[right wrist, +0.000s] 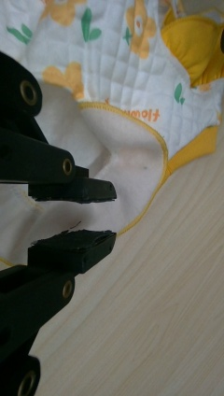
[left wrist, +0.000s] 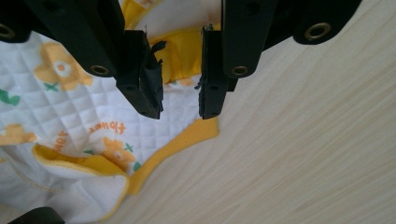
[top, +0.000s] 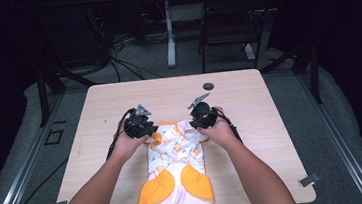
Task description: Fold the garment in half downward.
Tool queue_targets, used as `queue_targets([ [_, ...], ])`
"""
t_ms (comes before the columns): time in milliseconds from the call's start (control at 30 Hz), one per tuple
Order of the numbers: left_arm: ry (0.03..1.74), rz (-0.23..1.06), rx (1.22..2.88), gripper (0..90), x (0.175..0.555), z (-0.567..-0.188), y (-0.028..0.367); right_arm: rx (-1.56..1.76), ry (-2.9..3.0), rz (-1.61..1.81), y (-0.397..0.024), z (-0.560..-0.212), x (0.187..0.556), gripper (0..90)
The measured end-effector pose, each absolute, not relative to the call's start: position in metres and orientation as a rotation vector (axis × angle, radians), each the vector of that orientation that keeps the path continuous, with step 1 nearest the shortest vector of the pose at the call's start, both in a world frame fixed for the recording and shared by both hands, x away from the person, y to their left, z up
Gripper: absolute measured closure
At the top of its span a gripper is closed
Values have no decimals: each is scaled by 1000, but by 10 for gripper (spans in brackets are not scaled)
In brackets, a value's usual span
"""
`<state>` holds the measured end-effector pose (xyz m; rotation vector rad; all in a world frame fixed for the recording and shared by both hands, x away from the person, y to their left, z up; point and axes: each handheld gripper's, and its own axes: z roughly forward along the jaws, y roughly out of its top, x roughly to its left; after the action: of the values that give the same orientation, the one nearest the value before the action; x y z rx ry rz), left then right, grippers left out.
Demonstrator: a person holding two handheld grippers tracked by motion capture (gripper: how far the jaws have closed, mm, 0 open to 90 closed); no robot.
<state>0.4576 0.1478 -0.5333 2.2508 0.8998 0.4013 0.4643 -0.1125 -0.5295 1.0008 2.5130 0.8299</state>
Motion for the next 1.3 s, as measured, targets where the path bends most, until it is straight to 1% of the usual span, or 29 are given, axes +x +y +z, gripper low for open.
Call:
queue_targets([
  [133,946,406,2264,676,465,-541,153,1031,2495,792,-113,-537,470,711],
  [333,971,428,2270,634,470,-548,155,1070,2481,779,-111,-544,475,674],
  [500,974,421,2278,601,470,-555,152,1099,2501,758,-108,-551,475,652],
  [600,983,396,2281,574,470,-560,151,1119,2526,748,-108,-557,476,618],
  [667,993,408,2284,558,469,-565,152,1127,2530,752,-110,-558,477,596],
  [800,1010,400,2284,530,468,-569,154,1171,2546,772,-114,-561,480,589],
  [900,1000,394,2294,531,468,-569,154,1217,2544,798,-115,-562,481,598],
  [1033,1001,376,2286,561,468,-569,154,1203,2552,788,-115,-562,481,601],
  [1067,999,365,2283,577,468,-570,154,1204,2553,793,-114,-562,480,614],
  [1133,1002,356,2278,578,469,-570,155,1214,2551,805,-114,-562,480,639],
  [1300,988,329,2271,662,468,-570,155,1244,2542,834,-115,-563,478,692],
])
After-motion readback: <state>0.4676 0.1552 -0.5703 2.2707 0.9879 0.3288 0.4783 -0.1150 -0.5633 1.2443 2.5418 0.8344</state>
